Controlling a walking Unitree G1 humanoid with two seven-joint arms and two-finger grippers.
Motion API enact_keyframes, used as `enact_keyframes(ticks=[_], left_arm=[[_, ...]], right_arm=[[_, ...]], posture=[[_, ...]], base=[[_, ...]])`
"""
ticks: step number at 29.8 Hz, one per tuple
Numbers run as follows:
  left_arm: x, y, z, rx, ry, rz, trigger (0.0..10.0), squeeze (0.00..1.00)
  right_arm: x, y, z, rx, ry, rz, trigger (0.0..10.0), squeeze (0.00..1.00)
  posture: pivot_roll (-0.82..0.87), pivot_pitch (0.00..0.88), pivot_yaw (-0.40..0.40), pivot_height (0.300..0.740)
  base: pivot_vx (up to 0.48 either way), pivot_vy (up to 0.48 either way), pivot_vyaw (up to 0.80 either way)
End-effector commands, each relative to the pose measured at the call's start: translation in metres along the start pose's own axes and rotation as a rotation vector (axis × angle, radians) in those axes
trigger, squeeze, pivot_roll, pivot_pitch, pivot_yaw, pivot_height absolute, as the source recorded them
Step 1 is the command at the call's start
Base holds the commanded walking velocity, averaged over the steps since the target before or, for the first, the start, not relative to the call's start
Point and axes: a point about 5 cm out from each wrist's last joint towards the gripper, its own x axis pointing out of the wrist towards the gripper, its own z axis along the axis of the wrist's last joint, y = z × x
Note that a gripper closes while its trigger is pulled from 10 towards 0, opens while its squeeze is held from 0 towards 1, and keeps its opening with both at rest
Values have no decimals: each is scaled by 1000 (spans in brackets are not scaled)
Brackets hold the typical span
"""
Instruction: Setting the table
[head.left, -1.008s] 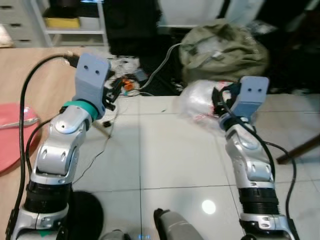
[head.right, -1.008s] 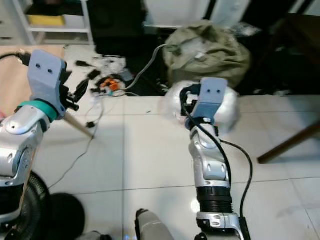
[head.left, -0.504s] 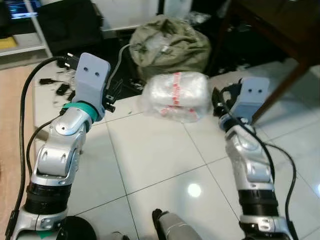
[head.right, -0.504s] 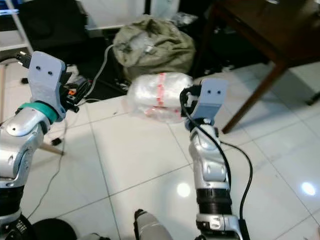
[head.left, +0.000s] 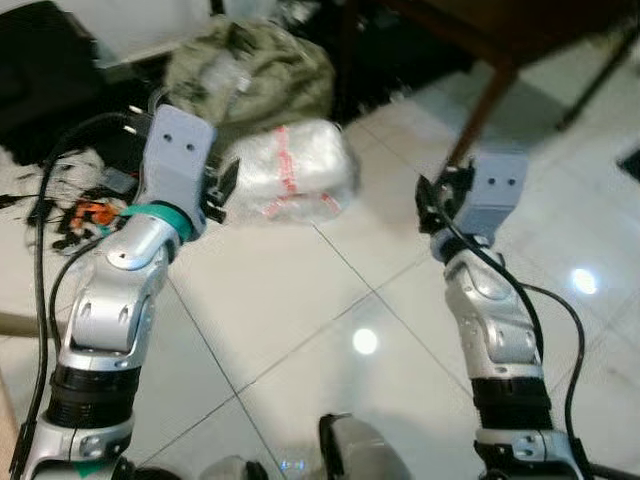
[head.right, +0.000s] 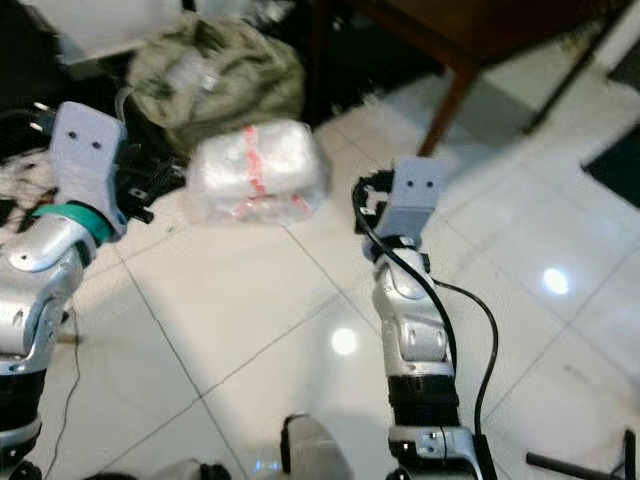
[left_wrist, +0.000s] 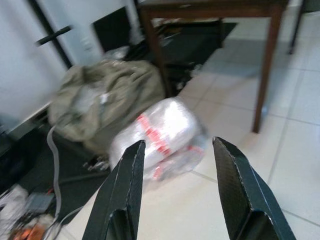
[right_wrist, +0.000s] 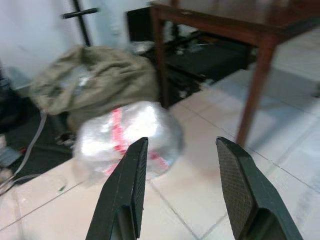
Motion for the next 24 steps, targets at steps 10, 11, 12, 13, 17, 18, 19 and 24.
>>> enact_keyframes(ticks=[10, 11, 12, 13, 17, 18, 19, 24], left_arm=[[-3, -1, -3, -37, 4, -3, 10000, 0], [-3, -1, -3, -38, 5, -2, 10000, 0], [-3, 0, -4, -36, 5, 0, 10000, 0], [-3, 0, -5, -34, 8, 5, 10000, 0], [-4, 2, -10, -21, 21, 28, 10000, 0], [-5, 4, -14, -8, 28, 44, 10000, 0], [-5, 5, -18, 7, 41, 61, 10000, 0], [-10, 13, -42, 57, 117, 143, 10000, 0]], right_arm=[[-2, -2, -3, 2, 14, -12, 10000, 0], [-2, -2, -3, 2, 14, -12, 10000, 0], [-2, -2, -3, 2, 14, -12, 10000, 0], [-2, -2, -4, 3, 15, -12, 10000, 0], [-3, -1, -5, 5, 18, -4, 10000, 0], [-3, 0, -6, 5, 23, 10, 10000, 0], [-4, 2, -8, 4, 27, 29, 10000, 0], [-7, 13, -14, 9, 42, 128, 10000, 0]], posture=[[-89, 62, 39, 740], [-88, 63, 39, 740], [-88, 63, 39, 740], [-88, 63, 39, 740], [-86, 64, 36, 740], [-86, 64, 36, 740], [-84, 64, 36, 740], [-79, 63, 33, 740]], base=[[0, 0, -800], [0, 0, -800], [0, 0, -800], [0, 0, -800], [0, 0, -800], [0, 0, -800], [0, 0, -800], [0, 0, -800]])
